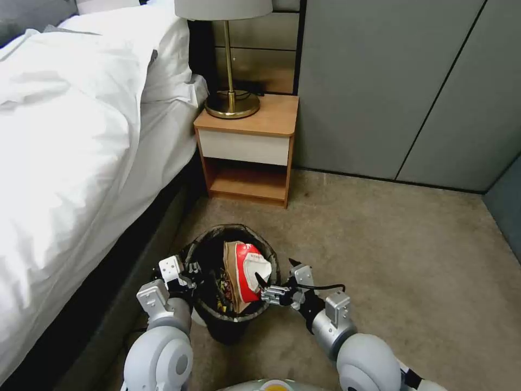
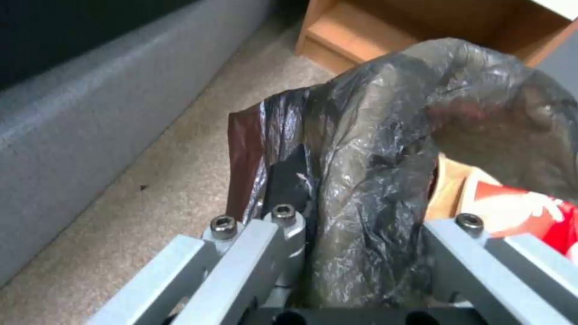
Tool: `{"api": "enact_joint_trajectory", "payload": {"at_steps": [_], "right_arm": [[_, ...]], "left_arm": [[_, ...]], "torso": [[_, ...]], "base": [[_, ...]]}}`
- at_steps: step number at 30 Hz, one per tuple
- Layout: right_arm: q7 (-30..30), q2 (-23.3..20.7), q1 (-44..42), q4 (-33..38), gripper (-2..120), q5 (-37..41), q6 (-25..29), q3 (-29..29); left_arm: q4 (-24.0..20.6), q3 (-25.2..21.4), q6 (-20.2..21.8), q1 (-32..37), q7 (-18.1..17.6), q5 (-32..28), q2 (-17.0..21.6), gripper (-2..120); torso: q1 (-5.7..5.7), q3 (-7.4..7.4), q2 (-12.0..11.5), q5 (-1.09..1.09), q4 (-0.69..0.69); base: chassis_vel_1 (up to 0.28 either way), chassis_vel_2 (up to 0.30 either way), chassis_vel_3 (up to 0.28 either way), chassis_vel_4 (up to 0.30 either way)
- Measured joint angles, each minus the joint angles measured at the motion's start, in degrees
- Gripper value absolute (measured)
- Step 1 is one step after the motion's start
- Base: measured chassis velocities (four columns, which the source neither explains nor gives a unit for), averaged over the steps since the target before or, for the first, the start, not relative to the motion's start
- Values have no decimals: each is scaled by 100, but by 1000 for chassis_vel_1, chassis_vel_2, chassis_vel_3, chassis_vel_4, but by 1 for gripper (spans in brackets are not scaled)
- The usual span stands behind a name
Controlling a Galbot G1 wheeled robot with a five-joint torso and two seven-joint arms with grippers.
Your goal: Pick up the trash bin, then pick up the garbage from the floor and place it into the trash bin.
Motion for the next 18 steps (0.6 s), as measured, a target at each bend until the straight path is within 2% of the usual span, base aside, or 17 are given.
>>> {"api": "enact_joint_trajectory", "payload": {"at_steps": [2,3,5,6,7,9,11,15,16,18], "right_arm": [[-42,49,-112,81,100,-313,415,148],[-42,49,-112,81,100,-313,415,148],[-130,200,-215,97,100,-1027,1108,342],[-130,200,-215,97,100,-1027,1108,342],[-220,392,-332,157,100,-1588,1602,554],[-223,422,-353,177,100,-1643,1648,580],[-208,697,-594,365,100,-1953,1896,775],[-218,875,-741,393,100,-2141,2078,947],[-241,1024,-868,359,100,-2260,2278,1104],[-307,1385,-1056,-140,100,-2486,2899,1539]], "left_arm": [[6,-1,5,5,-1,-20,3,91],[6,-1,5,5,-1,-20,3,91],[1,-2,21,17,-3,-38,15,91],[1,-2,21,17,-3,-38,15,91],[-12,-4,34,19,-3,-53,27,91],[-15,-5,35,19,-3,-55,29,91],[-35,-17,41,24,-5,-67,37,91],[-63,-21,44,44,-5,-68,40,91],[-90,-21,45,63,-4,-68,42,91],[-124,-21,19,100,39,-68,45,91]], "torso": [[0,0,0,0,1],[0,0,0,0,1],[0,0,0,0,1],[0,0,0,0,1],[0,0,0,0,2],[0,0,0,0,1],[0,0,0,0,0],[0,0,0,0,0],[0,0,0,-1,0],[0,0,0,1,0]], "base": [[0,0,0,0],[0,0,0,0],[0,0,0,0],[0,0,0,0],[0,0,0,0],[0,0,0,0],[0,0,0,0],[0,0,0,0],[0,0,0,0],[0,0,0,0]]}}
